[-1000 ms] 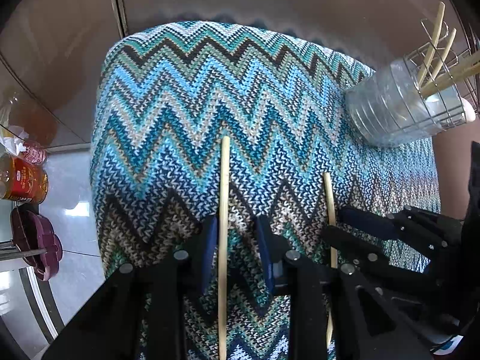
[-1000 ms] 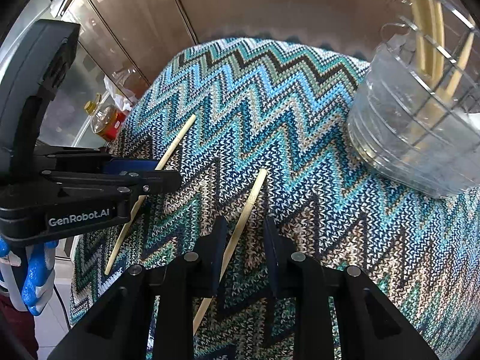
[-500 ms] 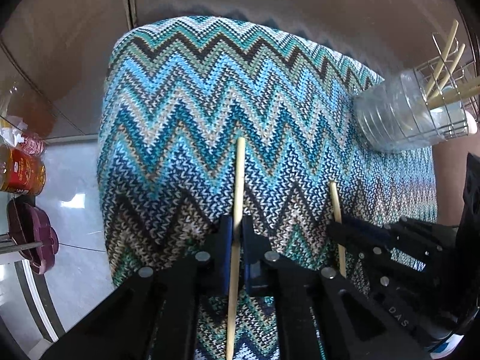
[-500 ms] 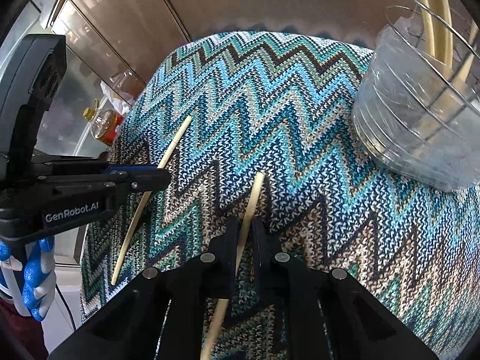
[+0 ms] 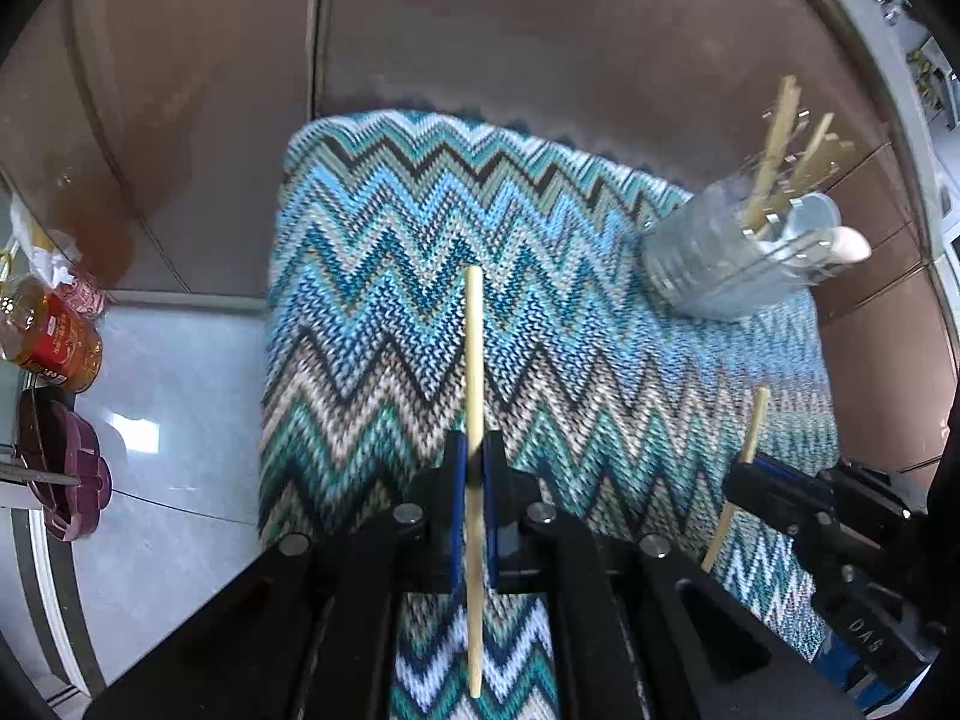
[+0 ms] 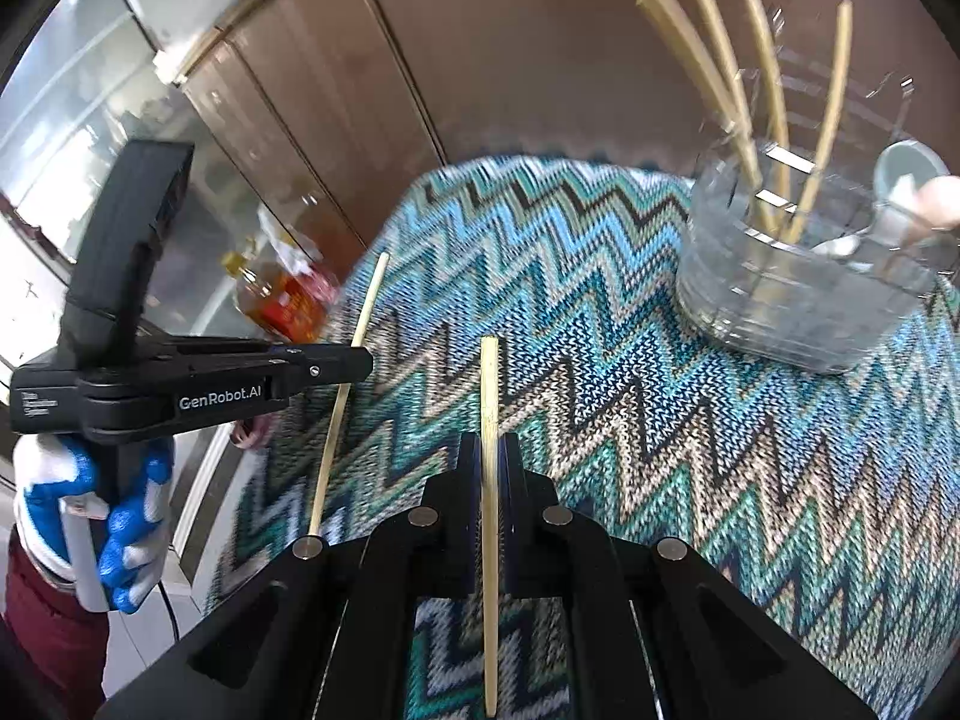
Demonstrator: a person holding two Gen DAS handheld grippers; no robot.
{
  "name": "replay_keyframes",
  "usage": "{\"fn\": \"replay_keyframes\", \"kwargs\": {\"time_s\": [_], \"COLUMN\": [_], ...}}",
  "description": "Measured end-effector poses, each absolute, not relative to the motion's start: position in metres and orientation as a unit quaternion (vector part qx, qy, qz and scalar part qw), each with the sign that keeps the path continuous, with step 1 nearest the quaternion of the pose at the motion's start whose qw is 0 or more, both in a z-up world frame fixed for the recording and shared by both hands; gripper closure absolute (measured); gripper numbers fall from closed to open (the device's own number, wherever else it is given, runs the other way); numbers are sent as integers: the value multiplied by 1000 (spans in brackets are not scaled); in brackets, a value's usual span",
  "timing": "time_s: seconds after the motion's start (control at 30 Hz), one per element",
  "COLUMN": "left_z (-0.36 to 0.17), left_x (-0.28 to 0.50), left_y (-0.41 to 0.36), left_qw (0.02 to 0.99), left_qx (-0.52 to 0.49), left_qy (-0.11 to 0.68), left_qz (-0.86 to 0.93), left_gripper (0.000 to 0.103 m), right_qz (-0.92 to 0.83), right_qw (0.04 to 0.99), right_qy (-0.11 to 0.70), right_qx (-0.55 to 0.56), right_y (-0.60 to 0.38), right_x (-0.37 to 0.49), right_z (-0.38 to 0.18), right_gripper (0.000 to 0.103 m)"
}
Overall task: Organize utensils
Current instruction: 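Carry both chopsticks into the wire holder and open both grippers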
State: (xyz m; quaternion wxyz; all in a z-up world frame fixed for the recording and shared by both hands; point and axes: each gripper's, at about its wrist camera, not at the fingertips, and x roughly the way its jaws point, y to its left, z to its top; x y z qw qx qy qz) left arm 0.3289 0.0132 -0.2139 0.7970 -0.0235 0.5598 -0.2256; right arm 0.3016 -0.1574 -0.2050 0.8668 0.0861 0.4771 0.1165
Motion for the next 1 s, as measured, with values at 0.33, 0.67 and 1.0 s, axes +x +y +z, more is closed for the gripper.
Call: {"fn": "replay_keyframes", "kwargs": {"time_s": [0.33,0.67,1.0], "left_z": [-154,-80,-22], "left_x": [260,213,204], "left_y": [20,-2,-55], "left_qw": [848,892,912], "left_qx": [-32,-7,-26], "left_qy": [481,385,301], "left_qz": [-221,-236,-279], "left_gripper": [98,98,98], "right_qz": [126,126,102], "right_qw": [909,938,962], "right_qy": [388,314,238], "right_qx": [83,78,86], "right_y": [-167,-181,-229], "right_x": [218,166,158], "right_z": [-153,-103,-54], "right_gripper": [98,98,98]}}
